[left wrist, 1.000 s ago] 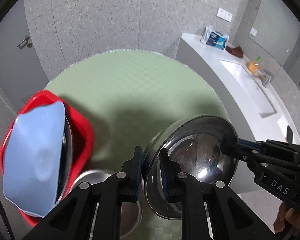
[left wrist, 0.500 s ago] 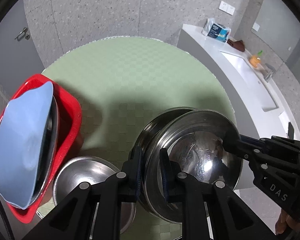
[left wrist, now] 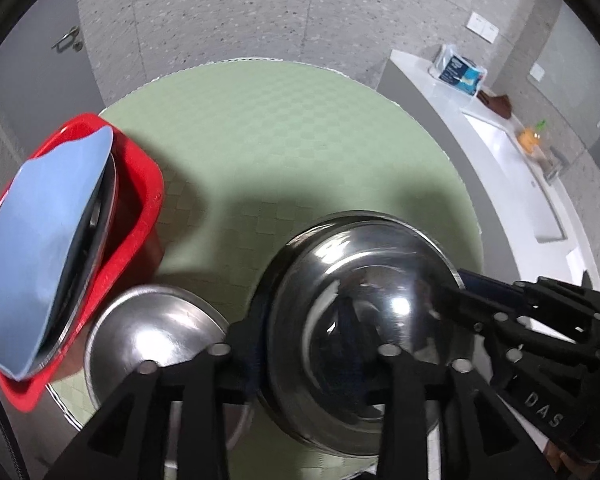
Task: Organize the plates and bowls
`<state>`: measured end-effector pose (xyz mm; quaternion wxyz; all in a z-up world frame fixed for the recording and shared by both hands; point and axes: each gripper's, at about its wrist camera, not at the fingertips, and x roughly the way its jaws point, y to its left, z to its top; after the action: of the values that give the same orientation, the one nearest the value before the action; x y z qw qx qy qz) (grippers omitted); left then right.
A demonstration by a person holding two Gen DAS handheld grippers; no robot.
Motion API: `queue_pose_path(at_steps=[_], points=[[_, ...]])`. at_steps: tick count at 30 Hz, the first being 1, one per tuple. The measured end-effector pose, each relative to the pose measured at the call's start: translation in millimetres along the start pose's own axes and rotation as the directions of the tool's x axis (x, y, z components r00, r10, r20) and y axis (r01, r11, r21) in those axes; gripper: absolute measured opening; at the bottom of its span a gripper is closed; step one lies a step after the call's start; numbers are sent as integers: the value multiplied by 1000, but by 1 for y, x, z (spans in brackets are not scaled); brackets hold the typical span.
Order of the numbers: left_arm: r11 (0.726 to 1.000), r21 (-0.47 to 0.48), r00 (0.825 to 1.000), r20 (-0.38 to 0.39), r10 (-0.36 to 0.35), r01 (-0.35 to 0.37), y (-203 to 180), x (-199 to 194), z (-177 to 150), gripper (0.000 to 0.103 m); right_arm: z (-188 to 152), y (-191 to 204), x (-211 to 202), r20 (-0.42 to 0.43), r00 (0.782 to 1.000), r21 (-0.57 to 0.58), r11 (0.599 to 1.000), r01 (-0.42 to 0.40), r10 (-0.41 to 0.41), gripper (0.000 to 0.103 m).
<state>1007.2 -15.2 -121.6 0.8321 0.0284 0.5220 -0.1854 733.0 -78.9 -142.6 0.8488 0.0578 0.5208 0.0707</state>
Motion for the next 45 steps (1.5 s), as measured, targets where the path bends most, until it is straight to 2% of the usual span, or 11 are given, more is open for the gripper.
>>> queue_pose_path(at_steps=[1,6,8,12,15,20,25,28,31,38,45], points=[[1000,-12,1000,7,-3,3,-3,-1,-1,46,0,2,-1,0,1000,-14,1000,-12,12,21],[998,-62,999,27,23,-21,-7,-6,-7,49,1,3,-5,3,999,-43,998,-43,44,27],[996,-86,999,36,31,-28,-6,-11,-10,51,0,0,-10,14,999,-50,998,-48,49,36],[989,-130,992,95,80,-67,-11,-30,-22,72,-1,-9,-19,36,996,-51,996,-74,76,45],[976,-203,986,130,109,-81,-7,-49,-39,75,-3,-10,-28,57,994,-55,994,-92,95,47],[922,-359,962,168,214,-142,9,-83,-80,79,-2,6,-40,84,986,-100,985,-138,147,50],[844,-504,938,167,302,-182,33,-102,-120,85,-1,35,-36,75,979,-158,972,-175,189,51],[803,-564,944,118,309,-193,45,-97,-143,84,1,54,-29,58,977,-191,963,-192,206,51],[785,-591,954,81,289,-187,52,-85,-156,79,3,67,-25,51,975,-216,956,-200,215,51],[791,-595,981,21,195,-145,59,-52,-173,65,14,103,-7,26,979,-288,939,-187,203,51],[815,-570,989,25,146,-105,69,-38,-182,43,24,130,23,-35,989,-382,913,-146,144,51]])
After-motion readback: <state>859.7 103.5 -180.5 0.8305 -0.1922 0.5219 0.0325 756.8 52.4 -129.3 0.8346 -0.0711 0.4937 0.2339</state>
